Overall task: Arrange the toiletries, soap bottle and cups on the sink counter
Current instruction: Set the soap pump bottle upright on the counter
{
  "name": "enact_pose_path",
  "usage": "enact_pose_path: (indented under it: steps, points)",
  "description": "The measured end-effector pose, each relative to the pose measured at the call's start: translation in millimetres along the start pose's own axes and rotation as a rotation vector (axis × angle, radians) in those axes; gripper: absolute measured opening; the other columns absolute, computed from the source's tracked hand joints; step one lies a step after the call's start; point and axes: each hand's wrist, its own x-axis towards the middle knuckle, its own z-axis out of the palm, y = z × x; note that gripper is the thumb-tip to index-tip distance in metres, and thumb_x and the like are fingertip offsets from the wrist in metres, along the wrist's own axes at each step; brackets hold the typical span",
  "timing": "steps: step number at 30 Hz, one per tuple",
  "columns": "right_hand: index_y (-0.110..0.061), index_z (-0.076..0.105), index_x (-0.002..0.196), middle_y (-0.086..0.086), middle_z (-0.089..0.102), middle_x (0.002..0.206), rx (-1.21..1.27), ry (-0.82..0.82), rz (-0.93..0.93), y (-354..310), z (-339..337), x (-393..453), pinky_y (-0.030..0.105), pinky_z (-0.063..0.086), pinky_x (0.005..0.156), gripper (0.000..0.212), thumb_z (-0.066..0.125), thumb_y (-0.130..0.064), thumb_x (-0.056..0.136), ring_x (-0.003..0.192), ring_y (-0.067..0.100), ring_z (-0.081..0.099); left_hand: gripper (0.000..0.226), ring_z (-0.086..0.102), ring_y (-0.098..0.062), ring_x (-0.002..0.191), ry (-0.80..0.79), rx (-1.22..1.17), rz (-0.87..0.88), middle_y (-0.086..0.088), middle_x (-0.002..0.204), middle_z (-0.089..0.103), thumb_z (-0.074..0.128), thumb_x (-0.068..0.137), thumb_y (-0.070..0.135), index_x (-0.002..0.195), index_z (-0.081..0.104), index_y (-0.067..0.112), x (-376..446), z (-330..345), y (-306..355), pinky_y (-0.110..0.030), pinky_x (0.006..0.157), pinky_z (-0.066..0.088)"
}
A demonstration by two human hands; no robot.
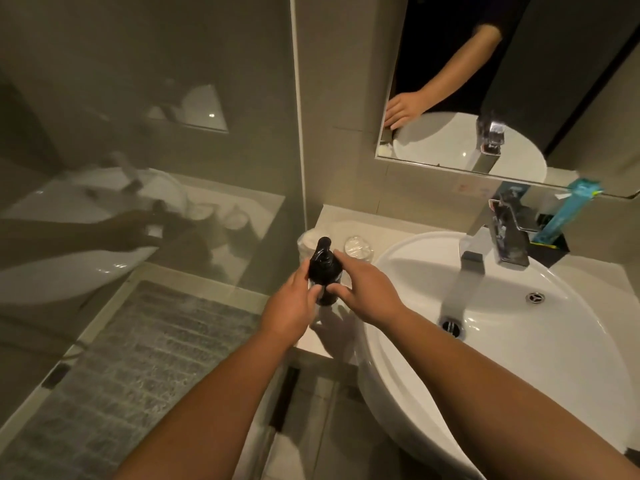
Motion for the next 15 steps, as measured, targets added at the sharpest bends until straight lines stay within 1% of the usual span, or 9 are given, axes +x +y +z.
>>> enact_pose_path:
  steps: [4, 8, 12, 15]
  points:
    - [-0.03, 0.045, 0.131, -0.001, 0.066, 0.119, -0.023, 0.083, 0.008, -11, -44, 12, 0.033, 0.048, 0.079, 0.049, 0.062, -0.033, 0.086, 0.103, 0.024, 0.061, 0.057, 0.052, -0.033, 0.117, -0.002, -0.04, 0.052, -0.008, 0.143, 0.046, 0.043, 0.099, 0.026, 0.151, 0.019, 0.025, 25, -30, 35, -0.04, 0.091, 0.044]
    - [-0.033, 0.042, 0.135, -0.001, 0.065, 0.122, -0.066, 0.175, 0.032, -11, -85, 25, 0.034, 0.049, 0.079, 0.054, 0.064, -0.034, 0.086, 0.104, 0.026, 0.062, 0.057, 0.051, -0.032, 0.118, 0.008, -0.058, 0.134, -0.005, 0.144, 0.045, 0.042, 0.099, 0.027, 0.151, 0.018, 0.028, 52, -49, 70, -0.041, 0.092, 0.044]
    - [-0.033, 0.039, 0.138, 0.0, 0.065, 0.122, -0.083, 0.214, 0.067, 5, -109, 38, 0.038, 0.051, 0.08, 0.058, 0.064, -0.034, 0.086, 0.106, 0.027, 0.062, 0.056, 0.052, -0.03, 0.119, -0.002, -0.044, 0.208, -0.004, 0.142, 0.047, 0.042, 0.099, 0.03, 0.15, 0.017, 0.03, 79, -49, 95, -0.042, 0.092, 0.045]
    - [-0.031, 0.038, 0.138, 0.0, 0.064, 0.124, -0.081, 0.228, 0.115, 26, -117, 47, 0.039, 0.052, 0.081, 0.059, 0.064, -0.034, 0.086, 0.108, 0.025, 0.061, 0.058, 0.054, -0.031, 0.115, -0.018, 0.002, 0.259, -0.004, 0.142, 0.048, 0.043, 0.099, 0.031, 0.15, 0.016, 0.028, 102, -37, 107, -0.041, 0.087, 0.047]
